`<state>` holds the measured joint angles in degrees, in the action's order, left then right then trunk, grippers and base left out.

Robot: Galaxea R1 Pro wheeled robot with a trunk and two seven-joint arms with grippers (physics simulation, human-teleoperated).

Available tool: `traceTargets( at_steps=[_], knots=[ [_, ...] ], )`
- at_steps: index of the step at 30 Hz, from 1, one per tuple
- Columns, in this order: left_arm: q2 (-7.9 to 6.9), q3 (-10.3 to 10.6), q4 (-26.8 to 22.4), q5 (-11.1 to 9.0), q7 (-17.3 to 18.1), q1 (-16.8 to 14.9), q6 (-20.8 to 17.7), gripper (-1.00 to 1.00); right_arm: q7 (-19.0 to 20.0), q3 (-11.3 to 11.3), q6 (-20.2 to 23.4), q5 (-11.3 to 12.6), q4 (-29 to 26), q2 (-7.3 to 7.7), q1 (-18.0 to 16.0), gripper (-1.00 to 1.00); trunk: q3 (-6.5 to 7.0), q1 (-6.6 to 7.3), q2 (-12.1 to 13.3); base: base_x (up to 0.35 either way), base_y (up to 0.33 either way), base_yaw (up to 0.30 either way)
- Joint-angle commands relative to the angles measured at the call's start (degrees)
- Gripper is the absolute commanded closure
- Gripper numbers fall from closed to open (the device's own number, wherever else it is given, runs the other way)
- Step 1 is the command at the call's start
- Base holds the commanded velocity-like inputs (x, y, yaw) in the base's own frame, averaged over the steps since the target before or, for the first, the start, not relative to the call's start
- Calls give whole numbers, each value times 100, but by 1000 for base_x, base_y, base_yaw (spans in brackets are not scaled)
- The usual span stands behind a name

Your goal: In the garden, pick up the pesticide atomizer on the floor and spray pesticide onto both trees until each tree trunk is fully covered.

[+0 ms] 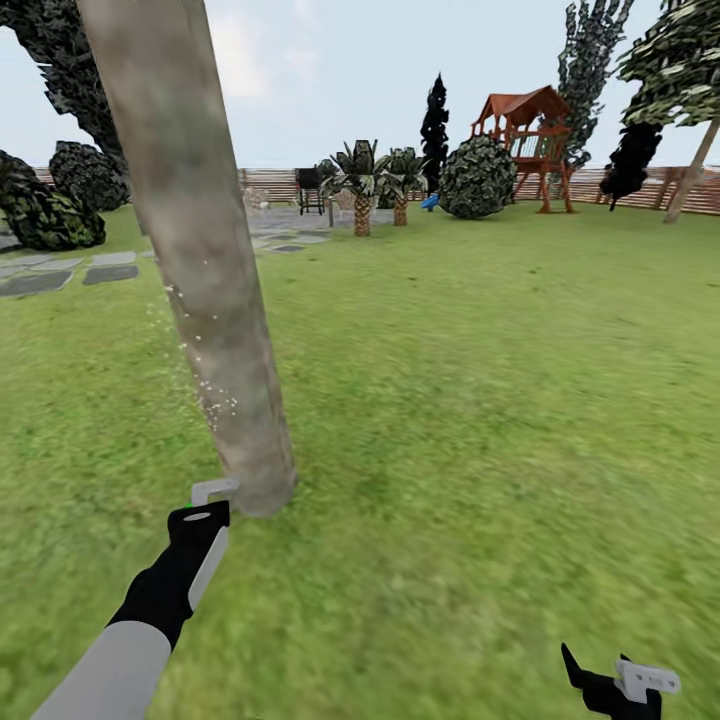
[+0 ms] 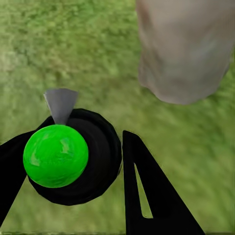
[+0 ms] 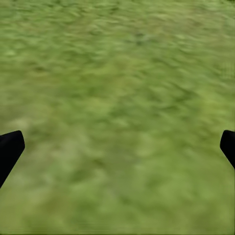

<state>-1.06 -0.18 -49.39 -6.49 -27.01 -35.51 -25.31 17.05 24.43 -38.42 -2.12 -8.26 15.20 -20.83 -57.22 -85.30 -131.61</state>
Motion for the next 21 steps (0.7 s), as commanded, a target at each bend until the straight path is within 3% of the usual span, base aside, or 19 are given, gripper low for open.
traceTargets(
  at_steps=[1, 4, 14, 21],
  knots=[
    [-1, 0, 0, 6, 3, 0, -1, 100, 0, 0, 1, -1, 0, 0, 0, -100, 0, 0, 0, 0, -276, 276],
    [-1, 0, 0, 15, 3, 0, -1, 100, 0, 0, -2, 0, 0, 0, 0, -100, 0, 0, 0, 18, -276, 218],
    [0, 7, 0, 8, 3, 0, -1, 100, 0, 0, 1, 0, 0, 0, 0, -100, 0, 0, 0, 115, -276, 23],
    [0, 1, 0, 14, 3, 0, -1, 100, 0, 0, 1, -2, 0, 0, 0, -100, 0, 0, 0, 139, -276, 245]
  ],
)
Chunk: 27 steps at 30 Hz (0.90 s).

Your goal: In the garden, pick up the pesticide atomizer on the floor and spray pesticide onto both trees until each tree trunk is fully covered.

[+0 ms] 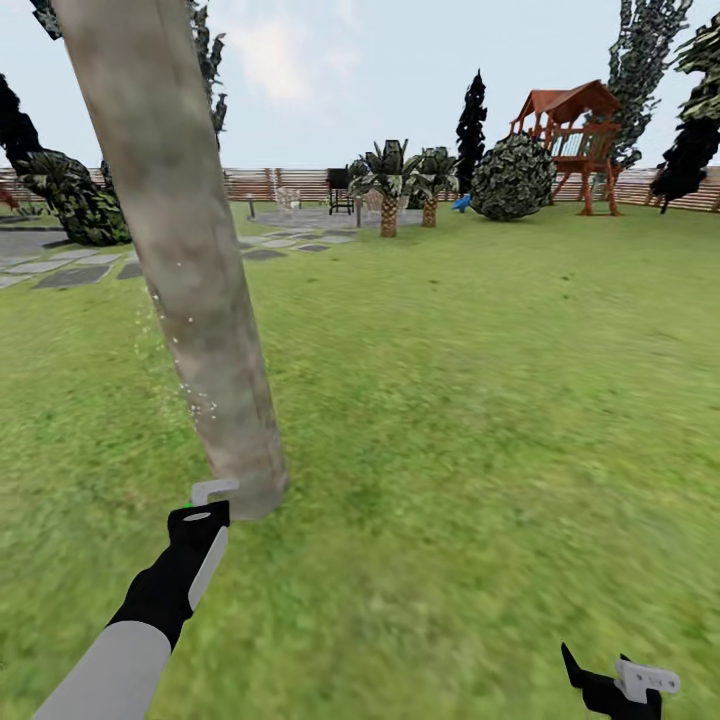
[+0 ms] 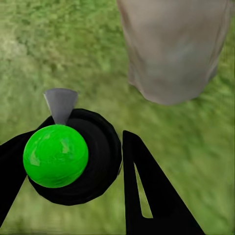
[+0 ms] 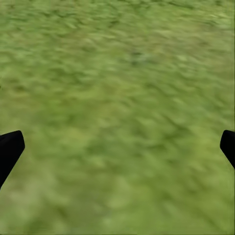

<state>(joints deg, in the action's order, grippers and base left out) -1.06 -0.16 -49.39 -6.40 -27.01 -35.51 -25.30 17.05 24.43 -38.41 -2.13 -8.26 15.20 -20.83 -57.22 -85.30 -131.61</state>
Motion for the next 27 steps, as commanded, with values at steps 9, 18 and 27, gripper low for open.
traceTargets(
  at_steps=[9, 18, 27],
  knots=[
    [0, -1, 0, 7, 3, 0, -1, 100, 0, 0, 1, 0, 0, 0, 0, -100, 0, 0, 0, 139, -276, 276],
    [0, 5, 0, 6, 3, 0, -1, 100, 0, 0, -1, 2, 0, 0, 0, -100, 0, 0, 0, 139, -276, 276],
    [0, 8, 0, 7, 3, 0, -1, 100, 0, 0, -3, 0, 0, 0, 0, -100, 0, 0, 0, 139, -276, 276]
  ],
)
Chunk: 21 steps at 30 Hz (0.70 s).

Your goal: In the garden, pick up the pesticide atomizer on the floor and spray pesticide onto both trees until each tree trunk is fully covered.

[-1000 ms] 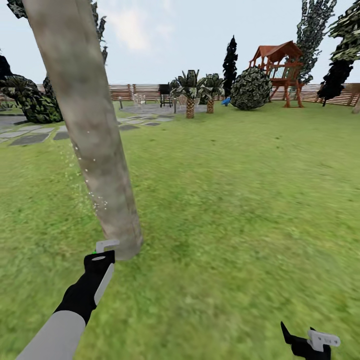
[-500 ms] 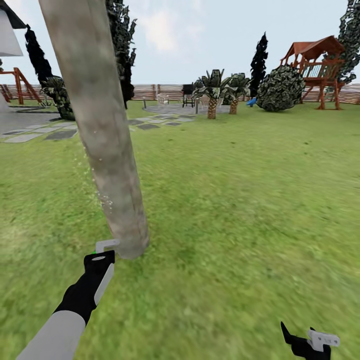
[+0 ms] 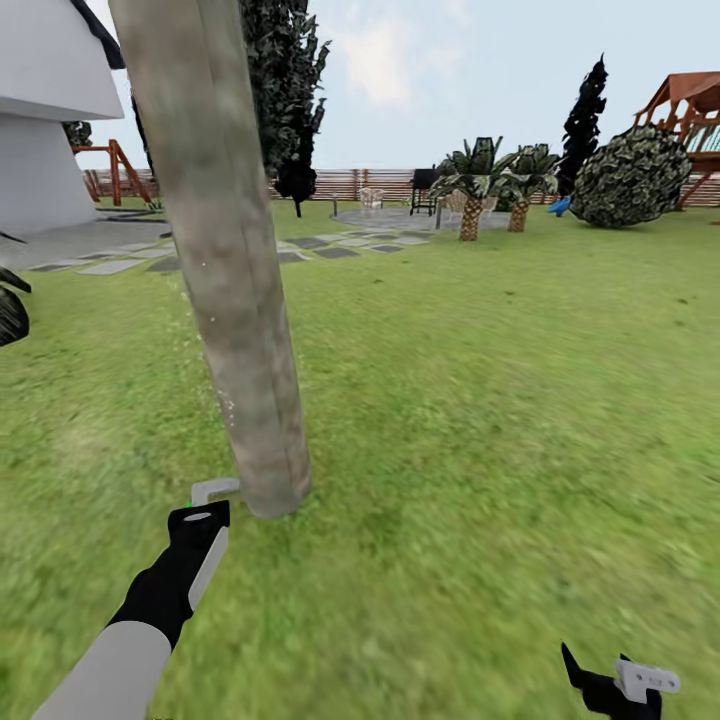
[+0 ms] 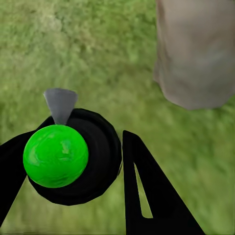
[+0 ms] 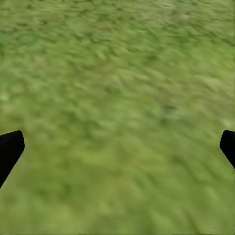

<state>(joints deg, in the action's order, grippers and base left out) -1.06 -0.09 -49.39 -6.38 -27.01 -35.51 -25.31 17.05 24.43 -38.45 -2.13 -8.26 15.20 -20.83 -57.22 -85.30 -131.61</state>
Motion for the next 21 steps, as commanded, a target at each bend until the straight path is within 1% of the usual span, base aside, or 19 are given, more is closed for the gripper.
traceTargets(
  at_steps=[1, 13, 21],
  knots=[
    [0, 0, 0, 5, 3, 0, -1, 100, 0, 0, 1, 0, 0, 0, 0, -100, 0, 0, 0, 139, -276, 276],
    [16, 0, -9, -3, 3, 0, 8, 100, 0, 0, 3, -3, 0, 0, 0, -100, 0, 0, 0, 125, -276, 276],
    [41, 0, -9, 4, 3, 0, 8, 100, 0, 0, 2, 1, 0, 0, 0, -100, 0, 0, 0, 20, -276, 264]
  ],
)
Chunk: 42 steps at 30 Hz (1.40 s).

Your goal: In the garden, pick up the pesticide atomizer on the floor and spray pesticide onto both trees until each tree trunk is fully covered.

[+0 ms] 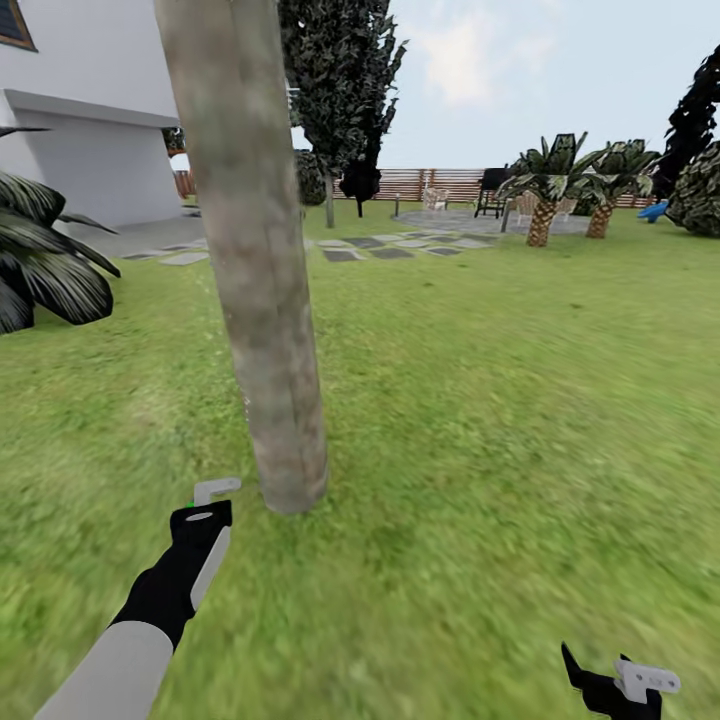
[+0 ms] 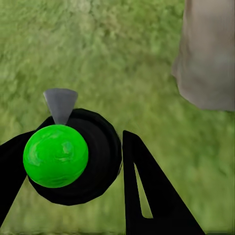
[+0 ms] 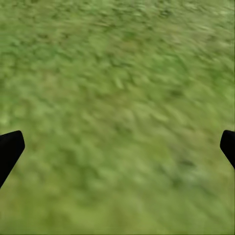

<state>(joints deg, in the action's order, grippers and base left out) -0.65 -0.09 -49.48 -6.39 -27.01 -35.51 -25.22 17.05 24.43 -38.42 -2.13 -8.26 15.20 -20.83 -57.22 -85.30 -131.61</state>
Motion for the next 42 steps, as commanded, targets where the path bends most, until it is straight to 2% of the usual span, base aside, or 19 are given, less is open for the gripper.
traceTargets(
  at_steps=[1, 10, 18, 24, 25, 27, 28, 30, 32, 34, 36, 39, 40, 42],
  knots=[
    [-3, 0, 0, 6, 3, 0, -1, 100, 0, 0, 1, 1, 0, 0, 0, -100, 0, 0, 0, 0, -276, 246],
    [-5, 11, 5, 6, 3, 0, -1, 100, 0, 0, 0, 0, 0, 0, 0, -100, 0, 0, 0, 52, -276, 209],
    [-14, 0, 12, -23, 11, 0, 1, 100, 0, 2, -3, 2, -6, 0, 0, -100, 0, 0, 0, 116, -270, 16],
    [64, 65, 86, -32, 71, -70, -26, 100, 0, 7, -7, 2, -17, 9, 0, -100, 0, 0, 0, 8, -20, 0],
    [87, 72, 91, -39, 84, -92, -35, 100, 0, 8, -7, 2, -17, 9, 0, -100, 0, 0, 0, 0, -1, 0],
    [282, 152, 99, -33, 96, -309, -77, 100, 0, 9, -7, 3, -18, 9, 0, -100, 0, 0, 0, 0, 0, 0],
    [334, 191, 101, -32, 97, -387, -139, 100, 0, 9, -7, 2, -16, 9, 0, -100, 0, 0, 0, 0, 0, 0],
    [498, 327, 104, -52, 93, -724, -593, 100, 0, 7, -7, 2, -10, 9, 0, -100, 0, 0, 0, 0, 0, 0],
    [580, 357, 102, -59, 85, -902, -731, 100, 0, 8, -7, 2, -9, 9, 0, -100, 0, 0, 0, 0, 0, 0],
    [590, 358, 103, -65, 85, -1014, -770, 100, -1, 9, -7, 2, -9, 9, 0, -100, 0, 0, 0, 0, 0, 0],
    [500, 337, 87, -52, 92, -1093, -794, 100, -3, 9, -7, 3, -9, 9, 0, -100, 0, 0, 0, 0, 0, 0],
    [138, 327, 46, -69, 139, -1112, -834, 100, -1, 9, -7, 2, -9, 9, 0, -100, 0, 0, 0, 0, 0, 0],
    [-51, 326, 39, -81, 331, -1115, -934, 100, 0, 9, -7, 2, -9, 9, 0, -100, 0, 0, 0, 0, 0, 0],
    [-272, 329, 29, -75, 964, -1120, -1091, 100, -2, 9, -7, 2, -9, 9, 0, -100, 0, 0, 0, 0, 0, 0]
  ],
)
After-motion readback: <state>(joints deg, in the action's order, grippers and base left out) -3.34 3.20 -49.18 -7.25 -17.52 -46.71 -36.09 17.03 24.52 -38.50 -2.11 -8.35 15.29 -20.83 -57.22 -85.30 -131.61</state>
